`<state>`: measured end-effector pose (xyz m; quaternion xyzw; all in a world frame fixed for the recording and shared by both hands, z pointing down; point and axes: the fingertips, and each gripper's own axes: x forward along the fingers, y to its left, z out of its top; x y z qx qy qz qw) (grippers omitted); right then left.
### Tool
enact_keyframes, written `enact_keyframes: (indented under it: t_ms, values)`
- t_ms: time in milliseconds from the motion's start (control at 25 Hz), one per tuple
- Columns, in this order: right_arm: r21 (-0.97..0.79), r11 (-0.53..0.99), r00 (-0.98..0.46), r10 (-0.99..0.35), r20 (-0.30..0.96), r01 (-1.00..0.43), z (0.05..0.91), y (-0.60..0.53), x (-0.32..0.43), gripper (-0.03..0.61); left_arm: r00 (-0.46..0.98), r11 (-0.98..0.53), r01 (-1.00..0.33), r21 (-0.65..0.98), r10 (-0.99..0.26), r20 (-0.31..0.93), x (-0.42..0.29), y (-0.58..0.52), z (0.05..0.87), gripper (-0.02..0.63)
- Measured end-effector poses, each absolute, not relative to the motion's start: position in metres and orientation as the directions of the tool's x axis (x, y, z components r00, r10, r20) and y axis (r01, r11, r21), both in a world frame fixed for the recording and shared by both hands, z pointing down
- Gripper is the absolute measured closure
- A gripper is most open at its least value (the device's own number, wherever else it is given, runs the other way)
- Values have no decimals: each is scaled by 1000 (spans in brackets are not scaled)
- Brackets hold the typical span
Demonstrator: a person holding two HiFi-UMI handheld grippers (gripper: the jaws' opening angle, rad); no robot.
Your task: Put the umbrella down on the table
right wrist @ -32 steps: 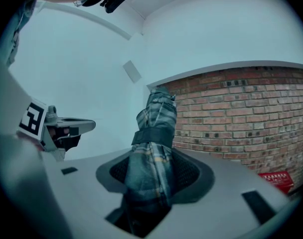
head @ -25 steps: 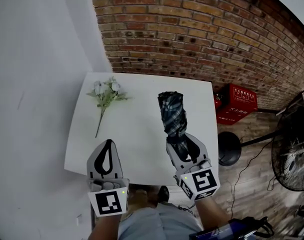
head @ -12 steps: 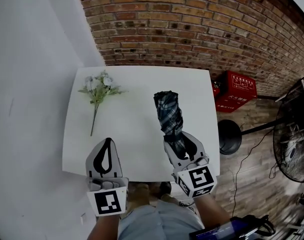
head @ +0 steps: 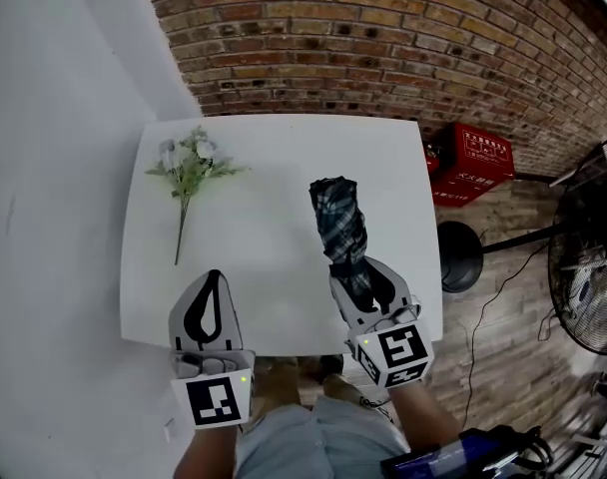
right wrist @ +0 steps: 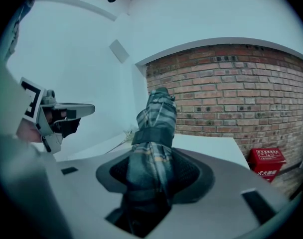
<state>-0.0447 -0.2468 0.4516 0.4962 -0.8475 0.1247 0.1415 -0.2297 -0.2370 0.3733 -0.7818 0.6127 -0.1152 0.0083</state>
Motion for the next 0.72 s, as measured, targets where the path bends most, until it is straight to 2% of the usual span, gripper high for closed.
enact_keyframes:
  t_ms: [720]
  values:
    - [-87, 435, -423, -778, 464, -896, 503, -247, -31, 383, 262, -297, -944, -144, -940, 220, -220, -254, 401, 604]
